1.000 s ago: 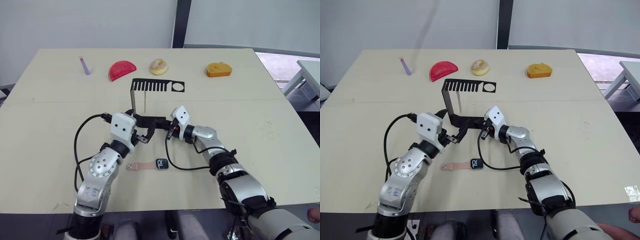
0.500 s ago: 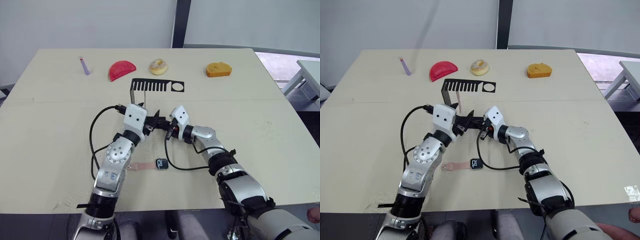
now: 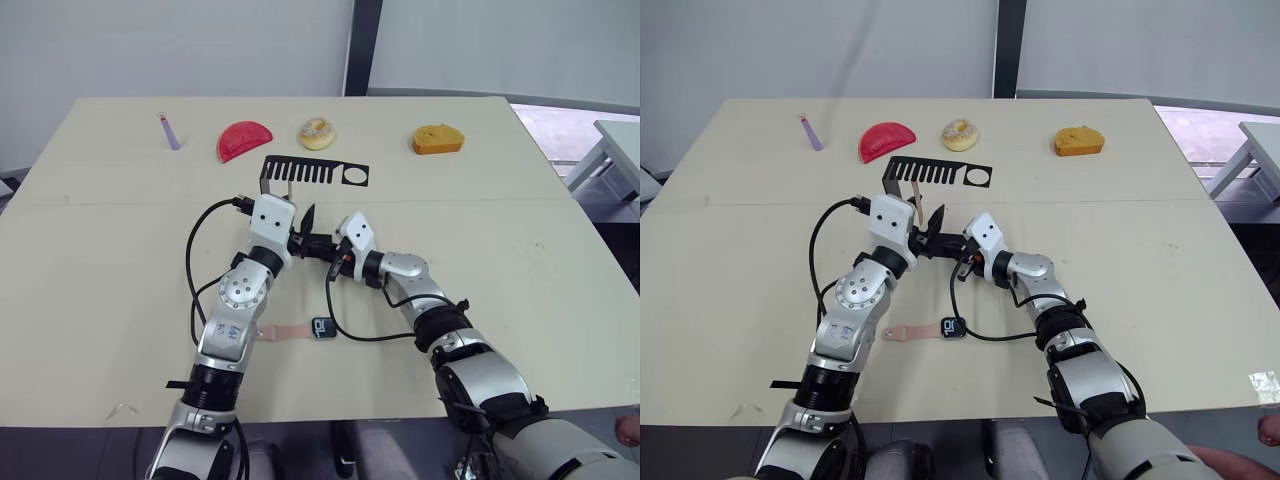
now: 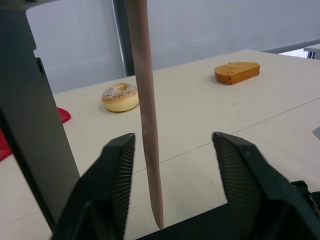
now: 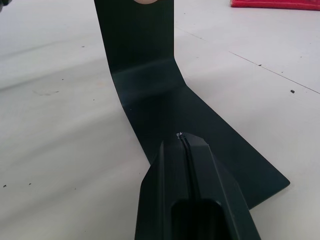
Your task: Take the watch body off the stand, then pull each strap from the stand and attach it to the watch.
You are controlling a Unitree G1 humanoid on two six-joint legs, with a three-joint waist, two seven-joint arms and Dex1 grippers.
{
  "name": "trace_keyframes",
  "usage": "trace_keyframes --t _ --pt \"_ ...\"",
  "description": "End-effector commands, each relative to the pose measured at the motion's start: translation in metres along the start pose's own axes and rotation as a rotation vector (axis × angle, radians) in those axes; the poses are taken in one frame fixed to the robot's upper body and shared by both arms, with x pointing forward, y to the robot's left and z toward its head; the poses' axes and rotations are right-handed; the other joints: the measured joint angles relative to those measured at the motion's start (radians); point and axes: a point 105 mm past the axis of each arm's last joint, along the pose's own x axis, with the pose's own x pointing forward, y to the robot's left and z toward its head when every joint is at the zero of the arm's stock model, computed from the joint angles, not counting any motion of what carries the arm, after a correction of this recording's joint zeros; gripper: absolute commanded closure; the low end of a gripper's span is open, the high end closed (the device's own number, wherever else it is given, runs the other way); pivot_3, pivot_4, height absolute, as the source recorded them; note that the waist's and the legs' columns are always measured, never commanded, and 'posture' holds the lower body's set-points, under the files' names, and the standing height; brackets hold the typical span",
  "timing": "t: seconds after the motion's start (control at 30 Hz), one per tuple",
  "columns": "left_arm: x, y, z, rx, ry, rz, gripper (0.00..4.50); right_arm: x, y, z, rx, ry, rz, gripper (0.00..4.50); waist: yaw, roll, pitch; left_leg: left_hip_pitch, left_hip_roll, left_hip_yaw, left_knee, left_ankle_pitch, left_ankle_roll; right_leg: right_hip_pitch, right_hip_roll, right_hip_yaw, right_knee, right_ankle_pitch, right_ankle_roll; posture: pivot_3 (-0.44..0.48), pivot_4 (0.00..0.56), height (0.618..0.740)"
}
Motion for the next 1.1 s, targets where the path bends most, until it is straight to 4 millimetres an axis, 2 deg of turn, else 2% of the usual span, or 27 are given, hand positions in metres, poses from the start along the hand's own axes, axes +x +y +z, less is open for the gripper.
trace_keyframes --t 0.03,0.07,0.37,0.87,1.1 --pt "0.003 0.001 0.009 -0.006 -0.047 0.015 4.09 -0.001 0.008 -0.013 0.024 0.034 0.03 4.5 0.0 0.0 0.0 0.0 0.0 0.0 0.0 0.0 0.0 0.0 0.0 0.0 0.0 0.0 0.0 0.0 0.15 0.74" --pt "0.003 0.001 0.009 -0.006 -0.048 0.014 4.47 -0.001 0.009 -0.013 0.025 0.035 0.031 4.5 0.0 0.0 0.0 0.0 0.0 0.0 0.0 0.0 0.0 0.0 0.0 0.0 0.0 0.0 0.0 0.0 0.15 0.74" --pt "0.004 0.002 0.008 -0.005 -0.061 0.026 4.47 -0.001 0.01 -0.014 0.028 0.037 0.034 4.5 0.001 0.0 0.0 0.0 0.0 0.0 0.0 0.0 0.0 0.0 0.0 0.0 0.0 0.0 0.0 0.0 0.15 0.74" --pt "0.001 0.006 0.023 0.015 -0.134 0.048 4.47 0.0 0.012 -0.017 0.039 0.044 0.032 4.5 0.001 0.0 0.0 0.0 0.0 0.0 0.0 0.0 0.0 0.0 0.0 0.0 0.0 0.0 0.0 0.0 0.15 0.74" --pt "-0.009 0.005 0.03 0.016 -0.167 0.027 4.47 -0.001 0.011 -0.018 0.044 0.046 0.018 4.5 0.001 0.0 0.0 0.0 0.0 0.0 0.0 0.0 0.0 0.0 0.0 0.0 0.0 0.0 0.0 0.0 0.15 0.74"
